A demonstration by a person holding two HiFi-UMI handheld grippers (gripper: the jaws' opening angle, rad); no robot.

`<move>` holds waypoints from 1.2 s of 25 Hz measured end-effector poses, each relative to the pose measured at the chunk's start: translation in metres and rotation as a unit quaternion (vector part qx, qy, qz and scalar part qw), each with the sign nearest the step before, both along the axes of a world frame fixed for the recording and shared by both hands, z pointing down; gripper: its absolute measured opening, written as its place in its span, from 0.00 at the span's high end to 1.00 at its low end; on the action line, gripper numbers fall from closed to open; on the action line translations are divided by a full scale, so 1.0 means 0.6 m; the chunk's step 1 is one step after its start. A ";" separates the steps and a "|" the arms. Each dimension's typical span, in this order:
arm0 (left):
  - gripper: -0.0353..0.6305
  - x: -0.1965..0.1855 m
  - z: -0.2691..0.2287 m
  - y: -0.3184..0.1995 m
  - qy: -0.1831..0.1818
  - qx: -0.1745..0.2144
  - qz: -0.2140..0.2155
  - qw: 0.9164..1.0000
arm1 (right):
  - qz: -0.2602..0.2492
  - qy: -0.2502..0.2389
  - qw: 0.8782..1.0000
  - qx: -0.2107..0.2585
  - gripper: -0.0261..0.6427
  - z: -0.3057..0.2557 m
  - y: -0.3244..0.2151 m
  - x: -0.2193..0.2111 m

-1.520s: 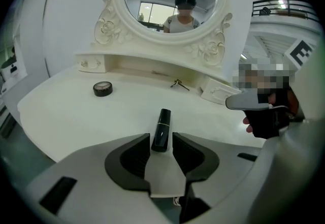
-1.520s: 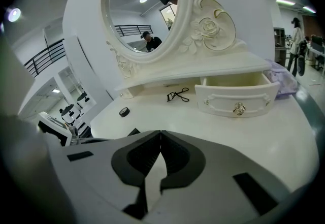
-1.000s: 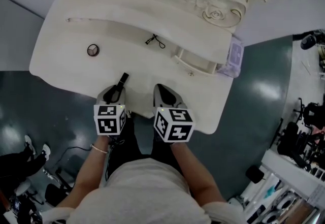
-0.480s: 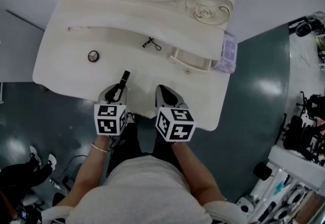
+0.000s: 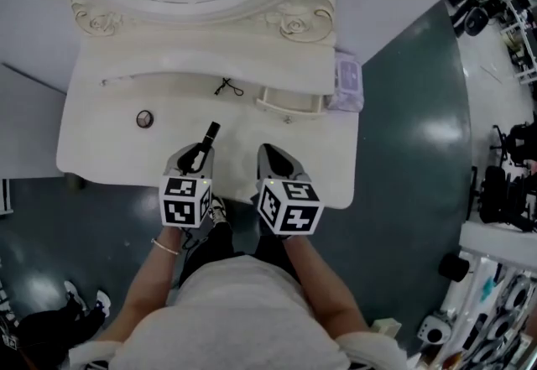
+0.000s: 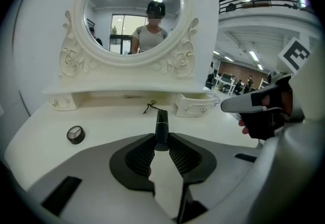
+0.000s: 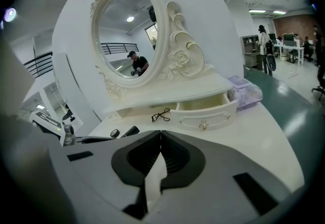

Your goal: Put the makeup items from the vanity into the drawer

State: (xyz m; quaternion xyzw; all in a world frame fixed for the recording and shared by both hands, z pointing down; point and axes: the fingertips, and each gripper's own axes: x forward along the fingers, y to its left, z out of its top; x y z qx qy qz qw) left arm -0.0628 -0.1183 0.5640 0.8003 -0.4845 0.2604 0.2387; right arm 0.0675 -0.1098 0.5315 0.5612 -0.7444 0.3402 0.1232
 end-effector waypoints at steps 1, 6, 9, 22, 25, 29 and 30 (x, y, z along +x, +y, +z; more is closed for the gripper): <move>0.81 0.010 -0.004 -0.002 0.000 0.003 0.009 1.000 | 0.009 0.001 1.000 0.004 0.93 -0.005 0.000 0.011; 0.81 0.066 -0.027 -0.013 0.005 0.018 0.048 0.999 | 0.056 0.005 0.998 0.021 0.93 -0.028 0.006 0.069; 0.81 0.102 -0.044 -0.021 0.006 0.026 0.074 0.997 | 0.084 0.005 0.996 0.028 0.93 -0.041 0.011 0.105; 0.81 0.218 -0.067 -0.053 0.001 0.034 0.173 0.984 | 0.178 0.003 0.983 0.052 0.93 -0.068 0.030 0.204; 0.81 0.238 -0.069 -0.065 -0.007 0.034 0.195 0.980 | 0.199 0.002 0.978 0.058 0.93 -0.073 0.029 0.219; 0.81 0.264 -0.068 -0.077 -0.013 0.031 0.226 0.974 | 0.229 -0.001 0.971 0.061 0.93 -0.075 0.031 0.239; 0.81 0.271 -0.067 -0.079 -0.015 0.029 0.234 0.972 | 0.237 -0.001 0.970 0.062 0.93 -0.076 0.032 0.245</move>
